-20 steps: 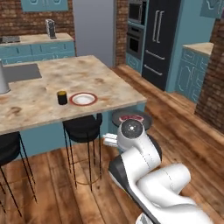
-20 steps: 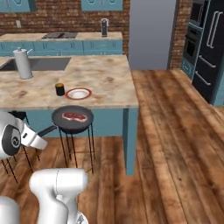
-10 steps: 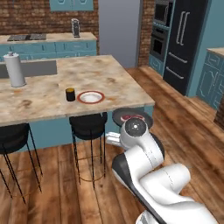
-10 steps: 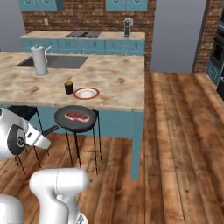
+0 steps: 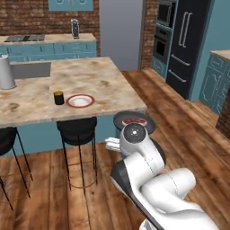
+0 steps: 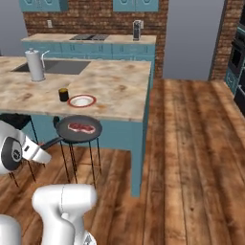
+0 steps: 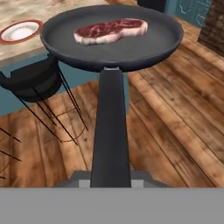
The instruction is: Pick up the pan with the steak in it and place it on the dining table. Then place the steak on the plate.
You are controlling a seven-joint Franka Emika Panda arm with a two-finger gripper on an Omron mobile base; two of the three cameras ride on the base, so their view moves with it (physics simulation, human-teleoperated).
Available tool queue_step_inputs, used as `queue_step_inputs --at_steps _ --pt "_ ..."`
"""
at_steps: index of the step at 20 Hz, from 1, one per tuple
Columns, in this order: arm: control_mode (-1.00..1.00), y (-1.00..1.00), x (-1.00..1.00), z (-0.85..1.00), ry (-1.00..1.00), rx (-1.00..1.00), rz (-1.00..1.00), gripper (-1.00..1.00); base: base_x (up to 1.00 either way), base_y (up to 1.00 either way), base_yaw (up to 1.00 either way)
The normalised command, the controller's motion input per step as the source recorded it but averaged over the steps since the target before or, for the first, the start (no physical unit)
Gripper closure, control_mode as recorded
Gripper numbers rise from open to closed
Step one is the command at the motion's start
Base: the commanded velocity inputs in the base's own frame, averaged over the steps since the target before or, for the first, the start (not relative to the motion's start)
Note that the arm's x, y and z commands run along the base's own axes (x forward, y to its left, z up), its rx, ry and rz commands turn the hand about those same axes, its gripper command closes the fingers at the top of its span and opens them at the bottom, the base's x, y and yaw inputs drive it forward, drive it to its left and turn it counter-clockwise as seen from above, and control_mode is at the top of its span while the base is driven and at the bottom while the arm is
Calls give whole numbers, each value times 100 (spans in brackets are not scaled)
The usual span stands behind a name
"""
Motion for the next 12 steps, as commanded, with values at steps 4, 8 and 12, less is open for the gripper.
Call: queue_step_inputs --at_steps 4,8,12 --pt "100 0 0 0 0 0 0 100 0 -85 0" --pt "100 0 0 0 0 0 0 100 10 -6 0" --pt "100 0 0 0 0 0 0 100 81 -20 3"
